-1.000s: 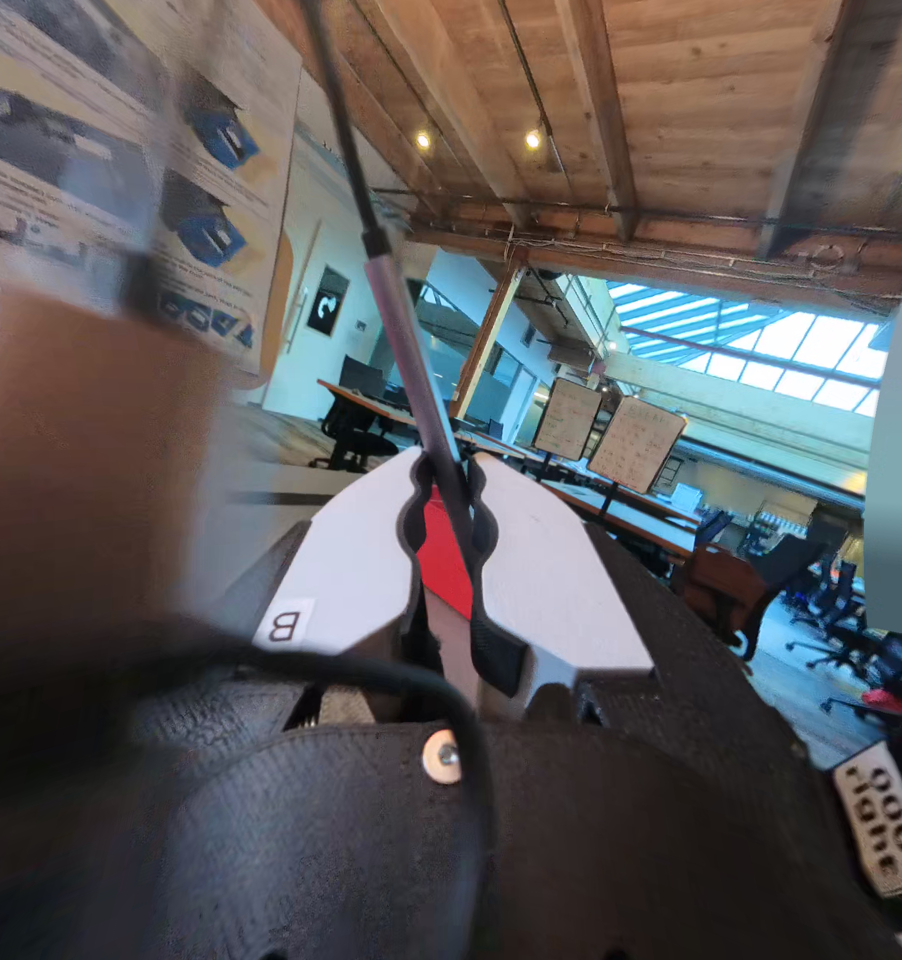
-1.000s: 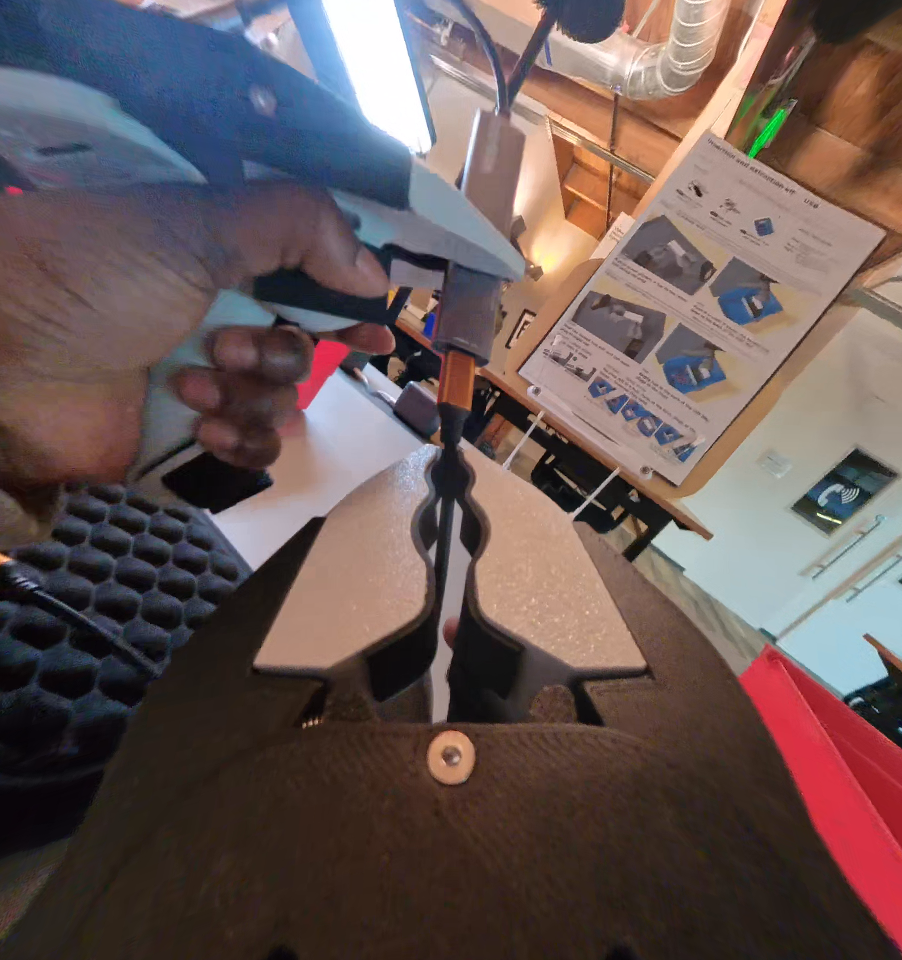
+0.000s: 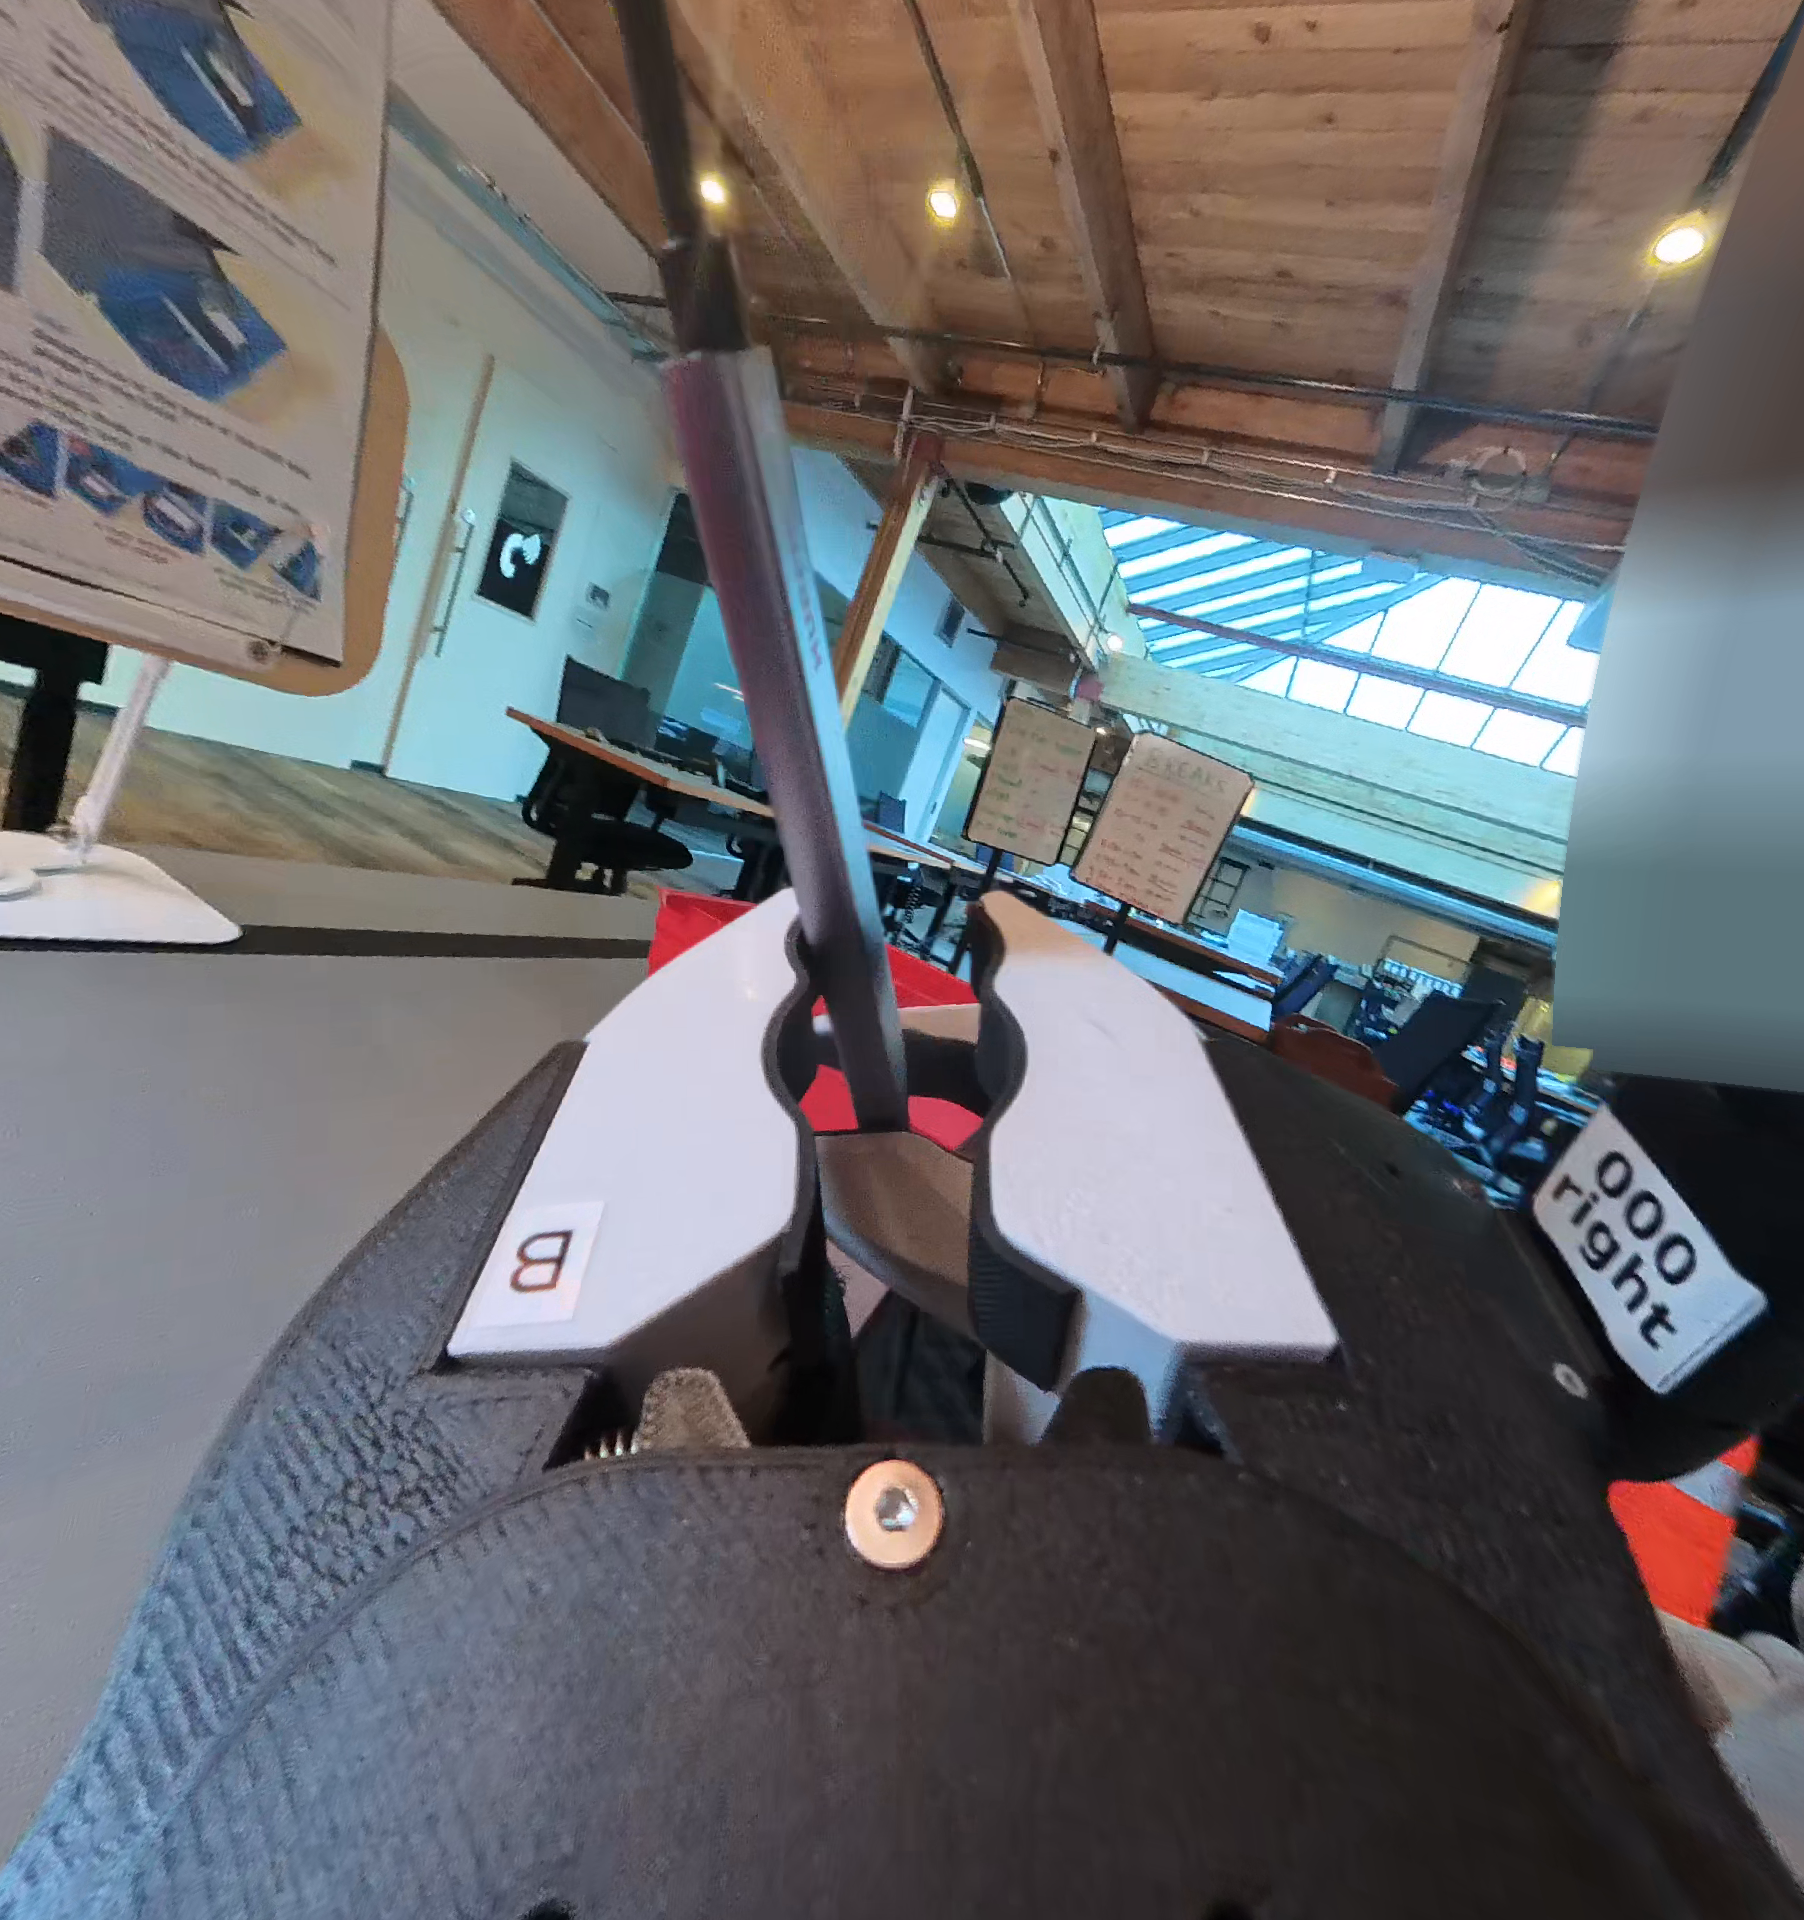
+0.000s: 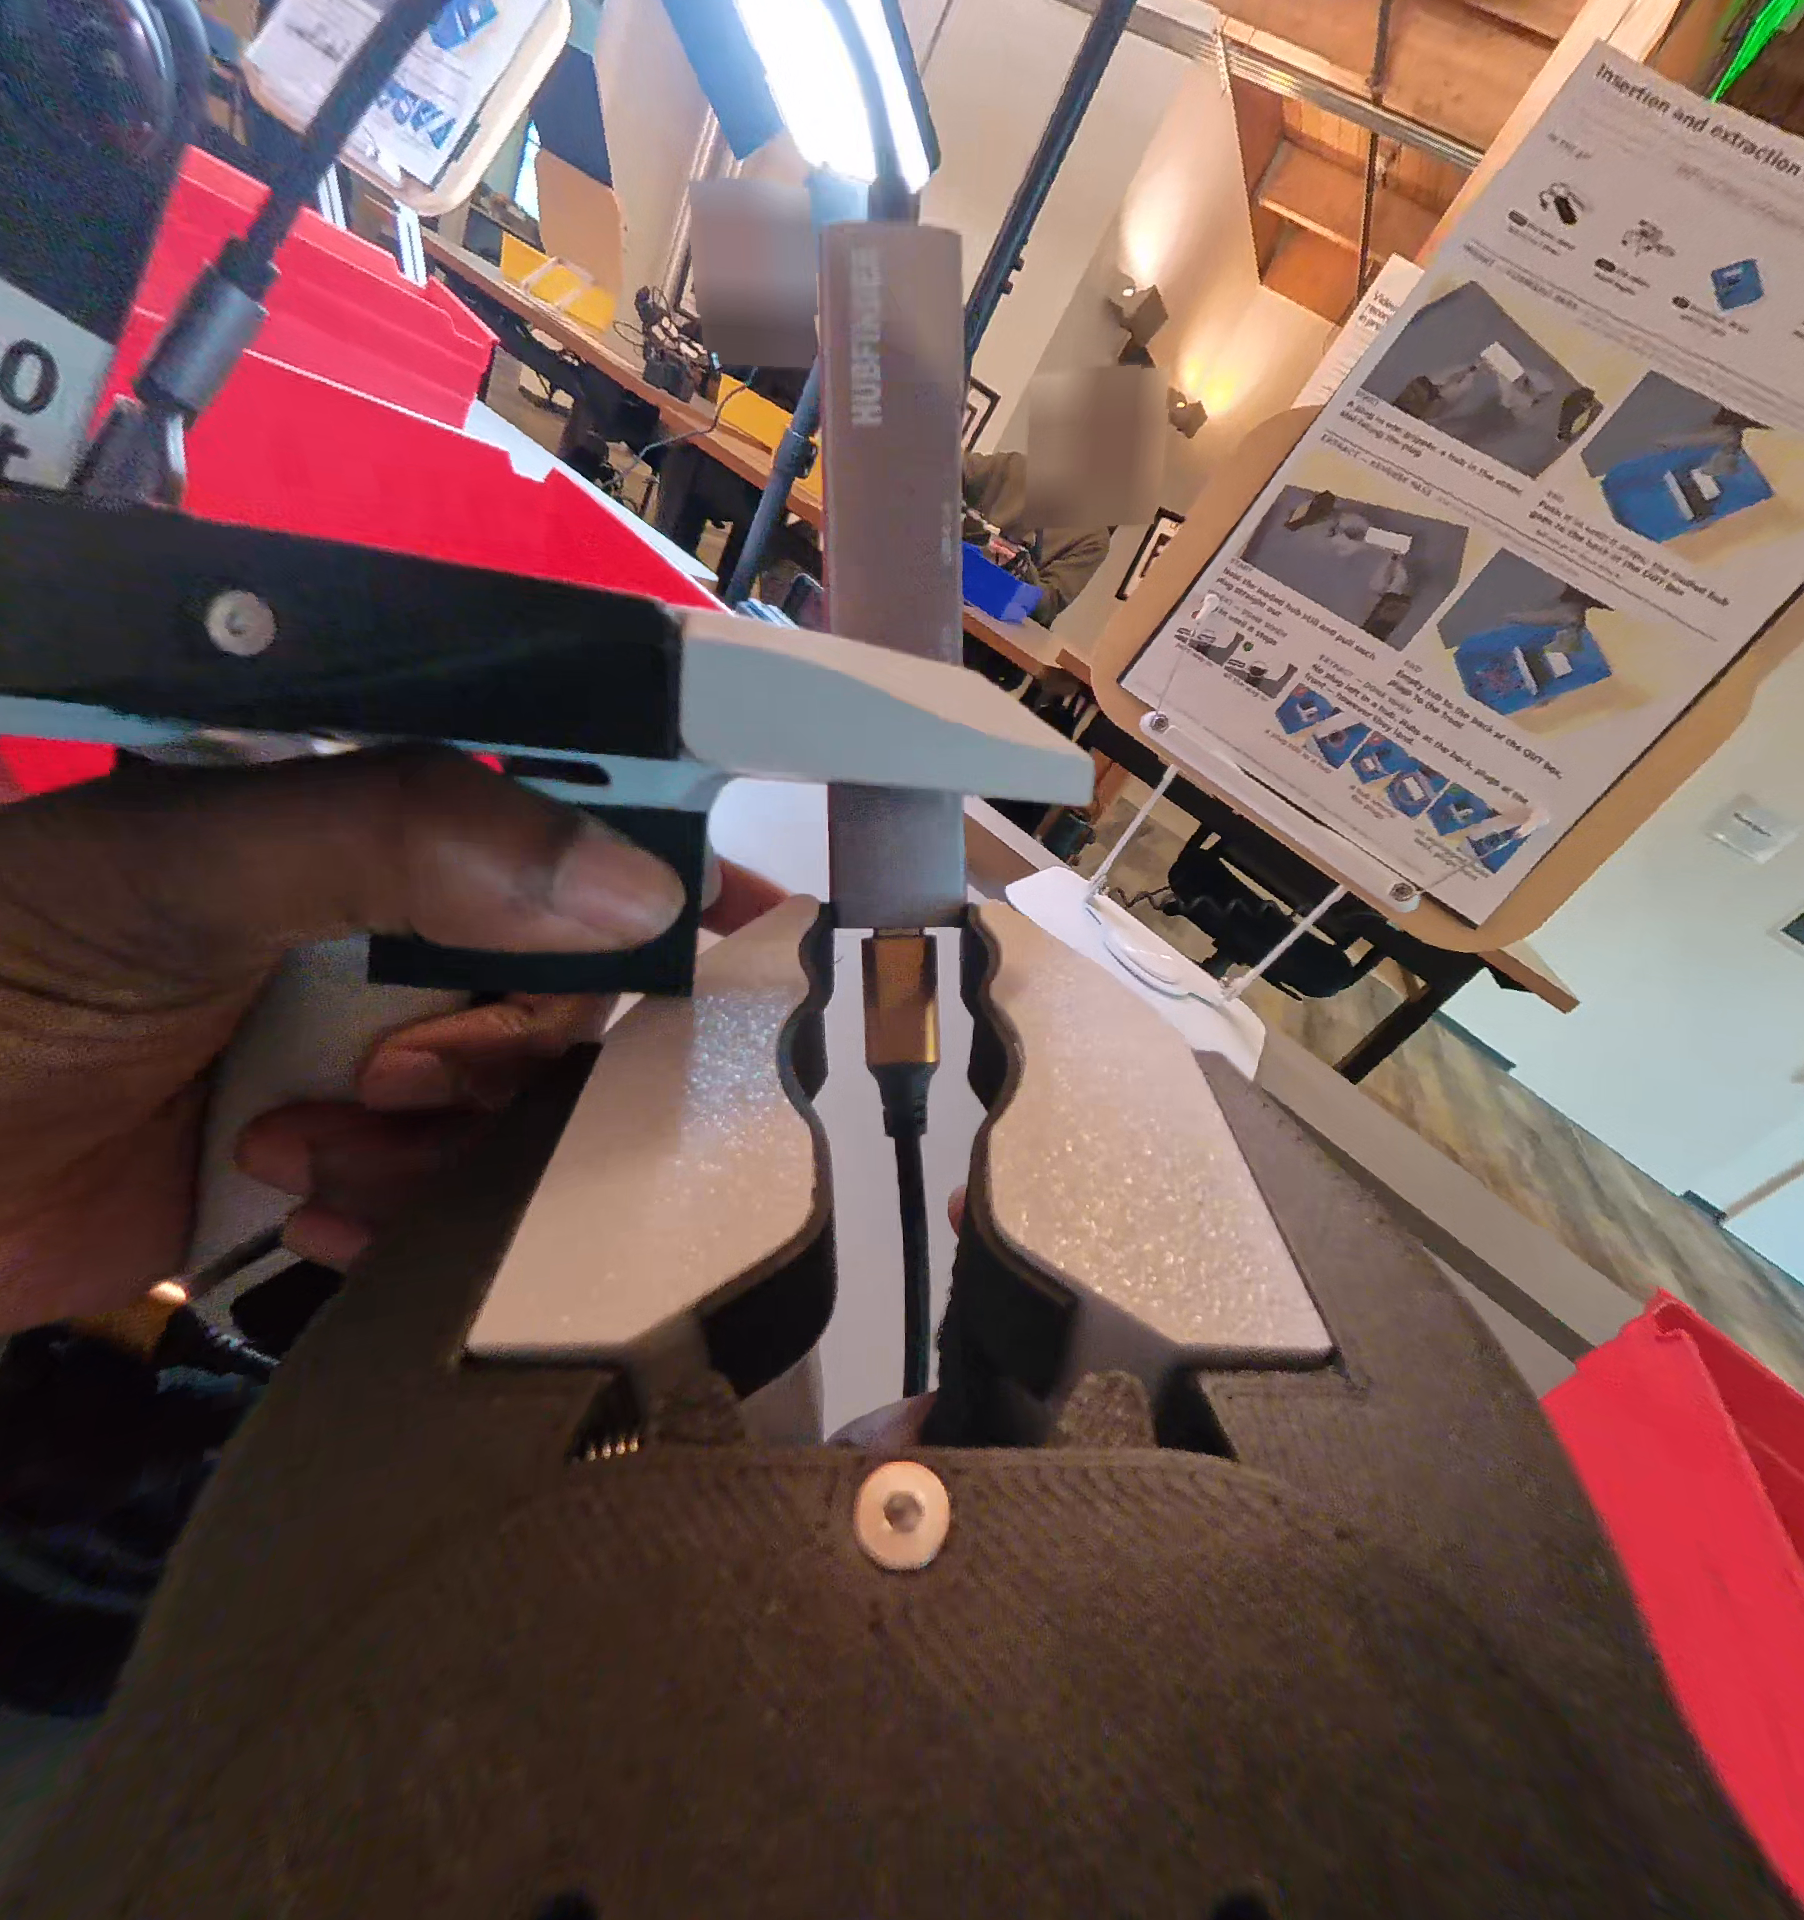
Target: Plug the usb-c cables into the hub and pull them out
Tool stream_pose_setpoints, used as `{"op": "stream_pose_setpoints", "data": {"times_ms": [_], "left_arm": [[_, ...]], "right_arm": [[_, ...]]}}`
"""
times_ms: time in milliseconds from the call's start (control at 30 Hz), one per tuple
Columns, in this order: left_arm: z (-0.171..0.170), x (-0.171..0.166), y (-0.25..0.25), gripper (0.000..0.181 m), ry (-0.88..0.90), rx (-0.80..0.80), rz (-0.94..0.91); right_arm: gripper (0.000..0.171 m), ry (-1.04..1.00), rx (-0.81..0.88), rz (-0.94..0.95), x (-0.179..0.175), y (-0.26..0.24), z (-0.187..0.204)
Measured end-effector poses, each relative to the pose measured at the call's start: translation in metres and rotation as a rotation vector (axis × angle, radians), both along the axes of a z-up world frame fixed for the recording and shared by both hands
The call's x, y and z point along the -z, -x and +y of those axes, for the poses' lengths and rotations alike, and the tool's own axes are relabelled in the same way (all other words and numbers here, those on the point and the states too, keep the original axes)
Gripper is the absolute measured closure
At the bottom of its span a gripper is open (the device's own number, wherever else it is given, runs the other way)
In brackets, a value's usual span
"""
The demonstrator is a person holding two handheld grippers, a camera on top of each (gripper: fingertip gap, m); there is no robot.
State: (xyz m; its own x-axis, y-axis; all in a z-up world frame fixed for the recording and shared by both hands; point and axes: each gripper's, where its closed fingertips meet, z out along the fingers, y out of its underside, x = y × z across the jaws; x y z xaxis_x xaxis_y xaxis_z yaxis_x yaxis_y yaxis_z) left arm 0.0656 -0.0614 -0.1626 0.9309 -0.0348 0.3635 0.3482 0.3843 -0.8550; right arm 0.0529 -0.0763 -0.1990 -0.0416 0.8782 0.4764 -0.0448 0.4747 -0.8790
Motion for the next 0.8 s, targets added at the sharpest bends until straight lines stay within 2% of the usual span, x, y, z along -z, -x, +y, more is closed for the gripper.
{"op": "stream_pose_setpoints", "data": {"times_ms": [67, 133, 367, 500, 567, 633, 733, 767, 800], "left_arm": [[-0.008, -0.002, 0.011, 0.169, -0.022, -0.089, 0.012], [-0.008, -0.003, 0.007, 0.171, -0.012, -0.083, 0.052], [-0.017, -0.005, 0.014, 0.171, -0.038, -0.139, 0.066], [-0.014, -0.002, 0.01, 0.171, 0.001, -0.06, 0.051], [-0.015, -0.005, 0.008, 0.171, -0.019, -0.039, 0.037], [-0.017, -0.005, 0.01, 0.172, -0.015, -0.075, 0.052], [-0.022, -0.015, 0.014, 0.173, -0.073, -0.048, -0.067], [-0.03, -0.021, 0.022, 0.168, -0.135, -0.073, -0.115], [-0.081, -0.059, 0.05, 0.173, -0.399, -0.234, -0.126]], "right_arm": [[0.147, 0.003, -0.01, -0.003, 0.001, 0.001, -0.002], [0.147, 0.015, -0.001, -0.011, 0.002, 0.001, -0.002], [0.148, -0.038, 0.043, -0.057, 0.008, 0.002, -0.003], [0.15, -0.035, 0.012, -0.052, 0.007, 0.003, -0.008], [0.157, -0.06, 0.023, -0.057, 0.007, 0.005, -0.006], [0.157, -0.082, 0.01, -0.06, 0.007, 0.006, -0.007], [0.157, -0.108, 0.009, 0.076, -0.002, 0.003, -0.013], [0.158, -0.129, 0.019, 0.056, 0.005, 0.003, -0.013], [0.158, -0.139, 0.068, -0.115, 0.045, 0.007, 0.001]]}}
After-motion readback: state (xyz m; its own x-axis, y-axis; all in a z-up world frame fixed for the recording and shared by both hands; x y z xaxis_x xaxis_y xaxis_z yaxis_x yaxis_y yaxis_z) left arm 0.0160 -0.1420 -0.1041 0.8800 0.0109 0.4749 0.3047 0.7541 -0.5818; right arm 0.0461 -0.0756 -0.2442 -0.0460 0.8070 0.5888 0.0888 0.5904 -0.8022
